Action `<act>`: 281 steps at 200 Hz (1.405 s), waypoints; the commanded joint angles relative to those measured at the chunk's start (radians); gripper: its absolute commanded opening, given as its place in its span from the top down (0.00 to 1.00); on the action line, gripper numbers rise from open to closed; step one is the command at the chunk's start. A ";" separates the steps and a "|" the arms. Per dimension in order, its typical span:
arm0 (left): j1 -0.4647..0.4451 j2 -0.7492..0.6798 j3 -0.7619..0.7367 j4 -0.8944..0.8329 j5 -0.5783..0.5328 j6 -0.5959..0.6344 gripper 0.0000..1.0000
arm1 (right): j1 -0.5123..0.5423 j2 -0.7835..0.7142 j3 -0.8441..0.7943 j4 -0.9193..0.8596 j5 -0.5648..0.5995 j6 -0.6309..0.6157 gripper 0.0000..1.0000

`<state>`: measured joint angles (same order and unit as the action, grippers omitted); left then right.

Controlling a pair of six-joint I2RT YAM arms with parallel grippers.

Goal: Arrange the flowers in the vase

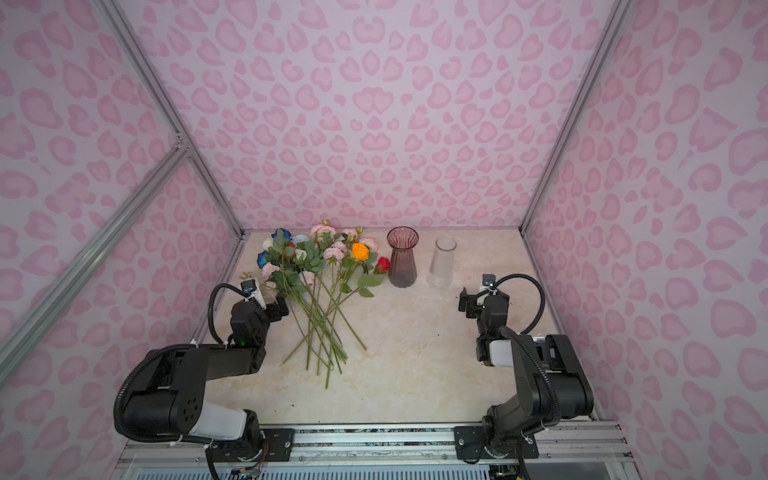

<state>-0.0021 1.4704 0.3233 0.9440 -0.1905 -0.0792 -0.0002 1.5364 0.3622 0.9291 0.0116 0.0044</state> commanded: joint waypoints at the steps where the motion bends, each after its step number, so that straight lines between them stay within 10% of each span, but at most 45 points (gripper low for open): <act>1: 0.001 0.000 0.003 0.036 0.001 0.006 0.02 | 0.002 0.003 -0.006 0.007 0.011 -0.004 0.00; 281: -0.002 -0.092 0.044 -0.110 -0.032 -0.001 0.02 | 0.021 -0.012 -0.009 0.029 0.109 0.009 0.00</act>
<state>-0.0021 1.4620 0.3237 0.9360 -0.1917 -0.0792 0.0002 1.5364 0.3622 0.9291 0.0261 0.0071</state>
